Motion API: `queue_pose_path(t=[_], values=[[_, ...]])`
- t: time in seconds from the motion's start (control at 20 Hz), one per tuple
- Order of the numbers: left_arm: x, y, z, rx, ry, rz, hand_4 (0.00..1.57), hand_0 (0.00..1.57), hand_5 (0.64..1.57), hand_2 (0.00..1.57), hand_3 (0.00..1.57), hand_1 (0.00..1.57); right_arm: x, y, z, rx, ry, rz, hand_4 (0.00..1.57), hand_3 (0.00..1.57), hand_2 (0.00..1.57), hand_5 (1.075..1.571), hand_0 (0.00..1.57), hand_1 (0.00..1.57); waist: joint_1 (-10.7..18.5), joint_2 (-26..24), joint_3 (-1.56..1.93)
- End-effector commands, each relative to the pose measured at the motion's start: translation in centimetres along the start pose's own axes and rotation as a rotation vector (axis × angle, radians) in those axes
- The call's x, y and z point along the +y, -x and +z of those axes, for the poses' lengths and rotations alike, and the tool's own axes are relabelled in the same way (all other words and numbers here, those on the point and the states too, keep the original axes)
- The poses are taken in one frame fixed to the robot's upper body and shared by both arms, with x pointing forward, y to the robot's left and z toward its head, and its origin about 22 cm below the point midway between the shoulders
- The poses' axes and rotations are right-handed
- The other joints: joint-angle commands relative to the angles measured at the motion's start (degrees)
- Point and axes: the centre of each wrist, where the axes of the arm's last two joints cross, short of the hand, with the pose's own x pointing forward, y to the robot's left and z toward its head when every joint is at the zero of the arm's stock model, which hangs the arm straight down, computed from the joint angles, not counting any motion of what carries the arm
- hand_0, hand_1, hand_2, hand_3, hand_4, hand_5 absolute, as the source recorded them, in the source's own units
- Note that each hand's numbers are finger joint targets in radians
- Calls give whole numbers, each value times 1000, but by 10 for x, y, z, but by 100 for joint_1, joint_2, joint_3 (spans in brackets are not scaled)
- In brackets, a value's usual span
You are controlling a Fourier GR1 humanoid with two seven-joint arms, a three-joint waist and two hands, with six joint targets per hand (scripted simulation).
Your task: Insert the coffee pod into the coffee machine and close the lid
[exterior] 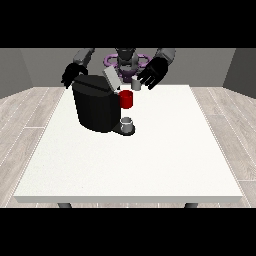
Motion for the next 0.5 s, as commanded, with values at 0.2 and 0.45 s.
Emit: queue_pose_path(t=[0.2, 0.45], values=[[23, -42, -16, -49, -30, -29, 485, 1265, 1571, 1297, 1236, 1265, 16, 2, -4, -55, 35, 6, 526, 0, 0, 1571, 0, 0, 24, 305, 3], [6, -36, -16, -14, 11, -24, 498, 1292, 1571, 1315, 1222, 1292, -9, 1, -6, -13, 58, 5, 514, 0, 0, 1571, 0, 0, -32, 206, 3]])
